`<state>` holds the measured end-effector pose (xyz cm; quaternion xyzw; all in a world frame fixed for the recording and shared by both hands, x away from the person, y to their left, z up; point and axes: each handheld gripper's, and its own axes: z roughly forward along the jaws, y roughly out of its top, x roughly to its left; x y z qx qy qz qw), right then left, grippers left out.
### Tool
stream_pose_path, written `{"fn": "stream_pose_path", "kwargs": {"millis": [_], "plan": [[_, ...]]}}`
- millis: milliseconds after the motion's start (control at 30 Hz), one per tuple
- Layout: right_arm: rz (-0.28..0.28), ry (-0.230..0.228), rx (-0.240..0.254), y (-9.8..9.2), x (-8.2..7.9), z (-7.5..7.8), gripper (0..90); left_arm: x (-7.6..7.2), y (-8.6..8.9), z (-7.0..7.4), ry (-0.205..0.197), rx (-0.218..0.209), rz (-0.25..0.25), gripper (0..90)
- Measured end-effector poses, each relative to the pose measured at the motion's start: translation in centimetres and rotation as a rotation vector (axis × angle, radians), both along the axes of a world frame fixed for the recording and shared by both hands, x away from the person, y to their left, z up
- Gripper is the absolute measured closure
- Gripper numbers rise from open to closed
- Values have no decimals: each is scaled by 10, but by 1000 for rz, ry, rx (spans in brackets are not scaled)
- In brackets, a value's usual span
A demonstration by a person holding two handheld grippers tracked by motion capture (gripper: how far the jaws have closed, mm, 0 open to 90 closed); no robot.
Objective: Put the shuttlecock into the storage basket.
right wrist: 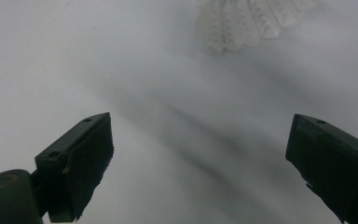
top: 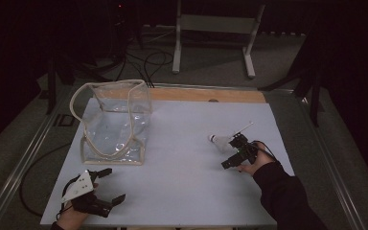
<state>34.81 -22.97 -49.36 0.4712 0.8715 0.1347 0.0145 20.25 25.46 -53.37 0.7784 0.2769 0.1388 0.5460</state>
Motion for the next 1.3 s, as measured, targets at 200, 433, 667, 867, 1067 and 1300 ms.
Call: {"fn": "stream_pose_path", "kwargs": {"millis": [200, 433, 667, 867, 1067, 1300], "plan": [[1, 6, -6, 7, 8, -1, 75, 0, 0, 0, -1, 1, -1, 5], [-15, 8, -23, 13, 19, 0, 82, 0, 0, 0, 0, 1, -3, 5], [-33, 11, -17, 17, 29, -3, 104, 0, 0, -1, 3, 2, -5, 5], [-38, 1, -24, 22, 36, -4, 141, 0, -1, -1, 6, 0, -8, 5], [-41, 8, -14, 25, 42, -6, 200, 0, -1, -1, 6, 0, -9, 5], [-39, 24, -4, 29, 46, -13, 299, 0, -1, -1, 5, 1, -10, 5]]}}
